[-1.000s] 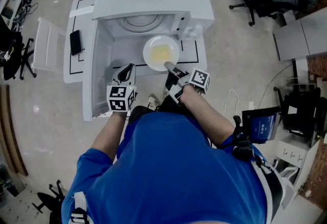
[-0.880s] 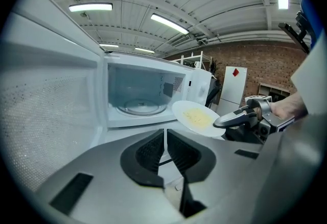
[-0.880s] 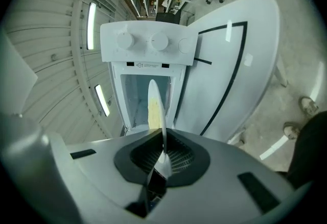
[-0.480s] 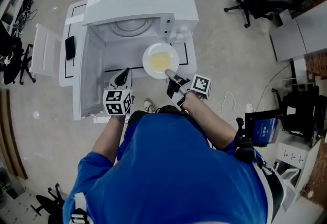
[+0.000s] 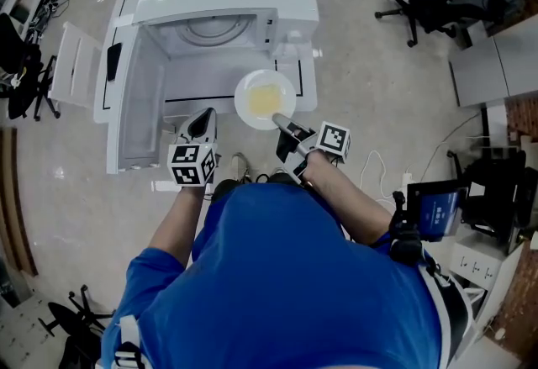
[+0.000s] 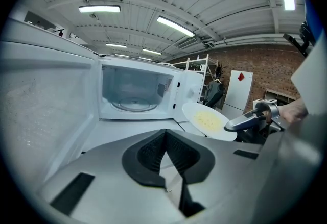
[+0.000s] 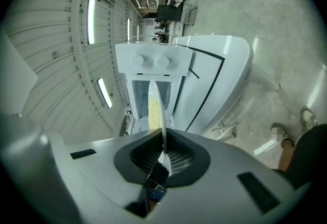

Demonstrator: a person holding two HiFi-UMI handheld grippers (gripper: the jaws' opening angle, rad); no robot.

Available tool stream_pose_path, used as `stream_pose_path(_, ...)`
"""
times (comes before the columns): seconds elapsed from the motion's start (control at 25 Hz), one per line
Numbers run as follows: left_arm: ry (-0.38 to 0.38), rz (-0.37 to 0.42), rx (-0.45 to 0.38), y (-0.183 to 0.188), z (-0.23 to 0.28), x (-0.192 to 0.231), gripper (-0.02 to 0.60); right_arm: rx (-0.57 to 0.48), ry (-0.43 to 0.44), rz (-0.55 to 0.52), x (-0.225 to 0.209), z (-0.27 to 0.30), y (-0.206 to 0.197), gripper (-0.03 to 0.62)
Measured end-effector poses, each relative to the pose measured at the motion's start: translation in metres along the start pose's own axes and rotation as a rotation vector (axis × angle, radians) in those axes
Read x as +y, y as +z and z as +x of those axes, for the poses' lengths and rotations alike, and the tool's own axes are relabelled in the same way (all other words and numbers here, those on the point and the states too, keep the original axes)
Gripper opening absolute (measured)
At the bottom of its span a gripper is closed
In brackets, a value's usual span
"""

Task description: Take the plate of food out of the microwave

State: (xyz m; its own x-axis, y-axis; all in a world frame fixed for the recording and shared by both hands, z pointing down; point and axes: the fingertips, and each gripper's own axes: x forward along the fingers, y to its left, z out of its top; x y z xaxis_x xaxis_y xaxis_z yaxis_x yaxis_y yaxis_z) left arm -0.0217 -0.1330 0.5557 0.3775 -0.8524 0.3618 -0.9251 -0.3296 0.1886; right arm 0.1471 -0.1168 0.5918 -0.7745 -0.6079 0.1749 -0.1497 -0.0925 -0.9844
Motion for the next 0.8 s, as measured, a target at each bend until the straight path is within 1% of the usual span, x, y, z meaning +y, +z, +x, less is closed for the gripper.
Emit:
stream_pose_path(0.36, 0.011, -0.017, -0.001, -0.0066, -0.0067, -0.0074, 0.011, 0.011, 0.016, -0.011, 0.0000, -0.0080, -0.0028, 0.018)
stream_pose_path(0.8, 0.021, -0.017, -0.006, -0.0071, -0.0104, -0.0091, 0.011, 0.013, 0.029, -0.012, 0.0018, -0.0099, -0.0067, 0.018)
